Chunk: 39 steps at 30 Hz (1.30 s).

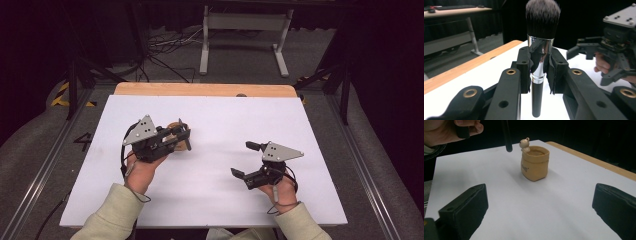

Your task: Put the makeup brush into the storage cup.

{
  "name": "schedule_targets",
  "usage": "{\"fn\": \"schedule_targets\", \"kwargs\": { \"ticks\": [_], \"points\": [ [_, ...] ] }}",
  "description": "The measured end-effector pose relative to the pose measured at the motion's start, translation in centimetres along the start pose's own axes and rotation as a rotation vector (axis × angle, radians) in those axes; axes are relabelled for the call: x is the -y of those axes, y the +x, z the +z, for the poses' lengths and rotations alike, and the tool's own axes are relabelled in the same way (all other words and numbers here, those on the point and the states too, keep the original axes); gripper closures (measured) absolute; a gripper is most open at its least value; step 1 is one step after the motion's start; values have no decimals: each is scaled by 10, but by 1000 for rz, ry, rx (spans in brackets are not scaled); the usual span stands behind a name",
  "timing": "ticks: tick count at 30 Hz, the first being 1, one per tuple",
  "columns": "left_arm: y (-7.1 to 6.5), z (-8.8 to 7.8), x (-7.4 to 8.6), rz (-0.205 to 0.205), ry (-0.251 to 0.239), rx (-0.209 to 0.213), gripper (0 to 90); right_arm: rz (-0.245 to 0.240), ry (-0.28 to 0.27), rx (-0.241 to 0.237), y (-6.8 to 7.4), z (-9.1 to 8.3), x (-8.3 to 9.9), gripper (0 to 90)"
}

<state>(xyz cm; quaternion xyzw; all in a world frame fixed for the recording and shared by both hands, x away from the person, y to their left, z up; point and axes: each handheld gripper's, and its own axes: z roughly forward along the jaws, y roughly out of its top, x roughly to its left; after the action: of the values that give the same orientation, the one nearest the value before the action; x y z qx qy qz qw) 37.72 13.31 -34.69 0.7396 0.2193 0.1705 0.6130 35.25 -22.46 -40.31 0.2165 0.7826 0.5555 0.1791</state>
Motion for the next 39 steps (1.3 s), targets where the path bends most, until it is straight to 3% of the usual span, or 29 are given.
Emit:
{"fn": "schedule_targets", "kwargs": {
  "ticks": [6,13,15,19,26,30,34,39],
  "points": [
    [11,3,-5,-5,15,-51,746,12,0,9,-4,-4,3,3],
    [22,11,-3,-48,29,-107,744,48,-20,-1,-8,-5,1,2],
    [25,12,-3,-76,33,-145,744,45,-21,-1,-8,-5,0,2],
    [27,16,-4,-95,37,-220,744,51,-23,-3,-8,-5,0,2],
    [29,20,-3,-115,50,-287,744,56,-19,-16,-7,-2,0,3],
    [31,22,-2,-133,59,-348,742,61,-22,-14,-7,-2,0,3],
    [34,21,0,-156,61,-367,742,61,-19,-17,-7,-2,0,3],
    [36,23,2,-178,58,-355,742,62,-15,-19,-7,-1,0,2]
  ]
}}
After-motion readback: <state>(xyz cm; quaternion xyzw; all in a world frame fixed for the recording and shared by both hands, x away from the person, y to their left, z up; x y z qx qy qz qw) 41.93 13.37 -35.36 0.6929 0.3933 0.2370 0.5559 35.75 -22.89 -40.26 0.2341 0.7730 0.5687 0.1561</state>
